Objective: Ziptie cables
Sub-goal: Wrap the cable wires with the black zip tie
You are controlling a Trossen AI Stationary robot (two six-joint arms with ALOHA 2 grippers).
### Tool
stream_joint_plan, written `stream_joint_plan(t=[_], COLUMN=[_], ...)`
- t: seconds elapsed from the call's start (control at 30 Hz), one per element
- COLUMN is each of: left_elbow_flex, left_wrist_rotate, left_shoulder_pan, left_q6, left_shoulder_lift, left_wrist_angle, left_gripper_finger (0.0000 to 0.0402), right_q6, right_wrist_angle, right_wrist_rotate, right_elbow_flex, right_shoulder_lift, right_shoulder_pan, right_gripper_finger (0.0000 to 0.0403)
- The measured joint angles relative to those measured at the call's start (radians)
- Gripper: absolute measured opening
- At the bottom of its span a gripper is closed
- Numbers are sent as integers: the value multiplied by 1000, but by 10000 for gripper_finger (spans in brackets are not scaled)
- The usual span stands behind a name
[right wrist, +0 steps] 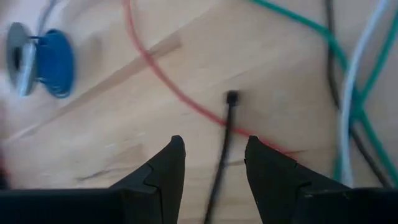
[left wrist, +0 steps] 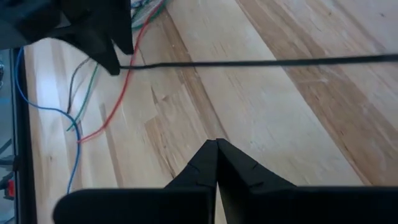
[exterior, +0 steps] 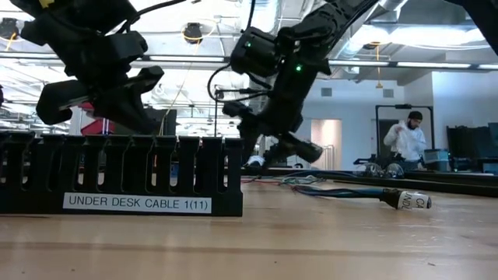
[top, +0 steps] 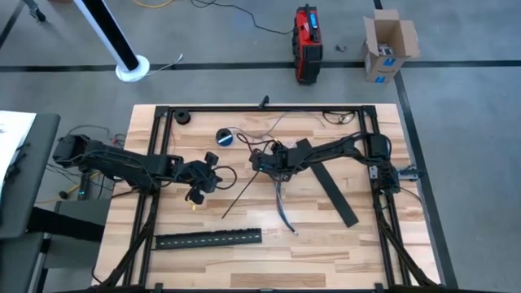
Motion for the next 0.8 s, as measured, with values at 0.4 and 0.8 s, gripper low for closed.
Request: stream_joint_plan(t=[0.4, 0.8], left_elbow_flex=[0, 0], left_wrist_rotate=[-1, 24], left_shoulder_pan=[0, 0], left_q6=[-2, 0], left_shoulder_lift=[0, 0], left_wrist_angle=[2, 2], left_gripper_finger=[0, 0], right_q6=[-14, -67], right_wrist_angle=[18, 14], right_wrist_rotate=[23, 25], right_elbow_flex=[1, 1], right_shoulder_lift=[23, 23], right_shoulder_pan=[-5, -27], right_gripper_finger=[156, 134])
